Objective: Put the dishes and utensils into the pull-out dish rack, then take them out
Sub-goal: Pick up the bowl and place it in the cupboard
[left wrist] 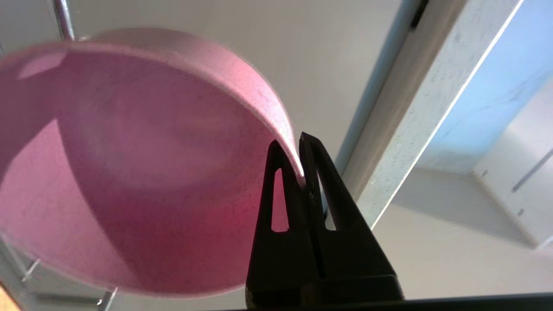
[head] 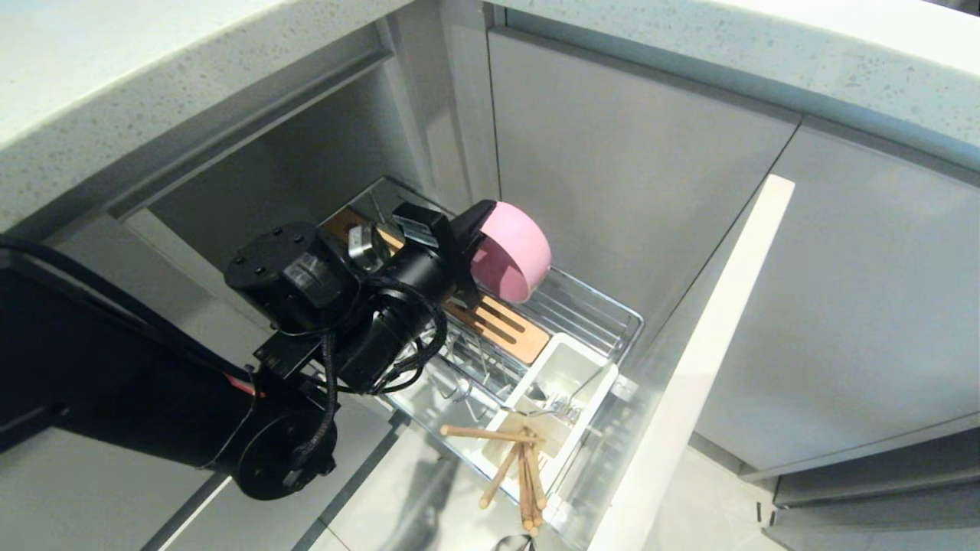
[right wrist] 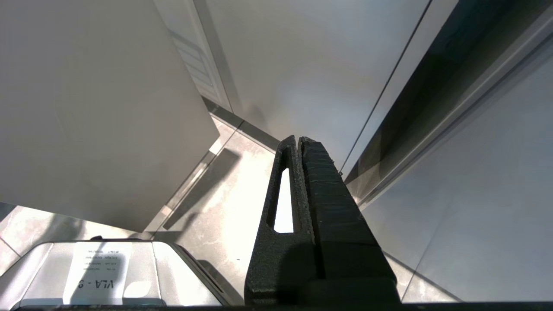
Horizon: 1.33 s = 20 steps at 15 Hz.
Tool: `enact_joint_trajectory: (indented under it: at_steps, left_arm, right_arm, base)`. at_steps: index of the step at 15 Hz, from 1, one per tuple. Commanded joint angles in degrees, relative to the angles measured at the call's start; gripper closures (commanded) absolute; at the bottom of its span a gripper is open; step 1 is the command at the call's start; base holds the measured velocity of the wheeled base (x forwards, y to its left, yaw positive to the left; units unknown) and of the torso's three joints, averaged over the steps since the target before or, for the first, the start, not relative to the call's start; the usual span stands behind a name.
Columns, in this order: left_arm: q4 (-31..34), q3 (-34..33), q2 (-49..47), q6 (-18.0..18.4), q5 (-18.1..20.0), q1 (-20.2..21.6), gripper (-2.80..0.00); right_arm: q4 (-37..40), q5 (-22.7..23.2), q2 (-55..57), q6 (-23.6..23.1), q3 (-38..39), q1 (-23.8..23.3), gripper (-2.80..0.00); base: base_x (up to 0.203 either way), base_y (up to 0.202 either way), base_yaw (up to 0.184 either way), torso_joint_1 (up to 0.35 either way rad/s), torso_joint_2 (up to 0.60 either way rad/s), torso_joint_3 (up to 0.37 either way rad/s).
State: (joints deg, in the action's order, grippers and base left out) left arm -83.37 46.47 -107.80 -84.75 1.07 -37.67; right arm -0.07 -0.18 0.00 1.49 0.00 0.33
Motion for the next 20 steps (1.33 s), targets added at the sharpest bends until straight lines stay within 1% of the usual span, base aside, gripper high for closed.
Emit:
enact_joint_trajectory:
  at_steps: [1,3,5,8,10,20]
  left_arm:
    - [-1.37,0.02,0.05,-0.93,0.16,-0.04,0.00]
    - [-2.88,-0.06,0.04,-1.02,1.60,-0.01,0.00]
    - [-3.02,-0.06,-0.22,-1.04,2.00,-0.04,0.00]
    - [-2.94,-0.06,-0.80,-1.27,1.99,0.00,0.00]
    - [-2.94,-0.06,-1.27,-2.88,1.92,0.05,0.00]
    - [-2.94,-0.06,-3.19,-3.14,1.92,0.40,0.00]
  right_arm:
    - [-0.01,0.01,0.00,0.01,0.06,0.03,0.00]
    - [-0.01,0.01,0.00,0.01,0.07,0.04,0.00]
    - [-0.01,0.01,0.00,0.01,0.09,0.03,0.00]
    - [-0.01,0.01,0.00,0.01,0.08,0.02,0.00]
    - [-0.01,0.01,0.00,0.01,0.09,0.02,0.00]
    - [-0.01,0.01,0.00,0.01,0.09,0.11,0.00]
  base:
    - [0.000,0.000,0.000,0.000,0.00,0.000]
    - [0.000,0.000,0.000,0.000,0.00,0.000]
    - [0.000,0.000,0.000,0.000,0.00,0.000]
    - [0.000,0.000,0.000,0.000,0.00,0.000]
    - [0.000,0.000,0.000,0.000,0.00,0.000]
    - [0.000,0.000,0.000,0.000,0.00,0.000]
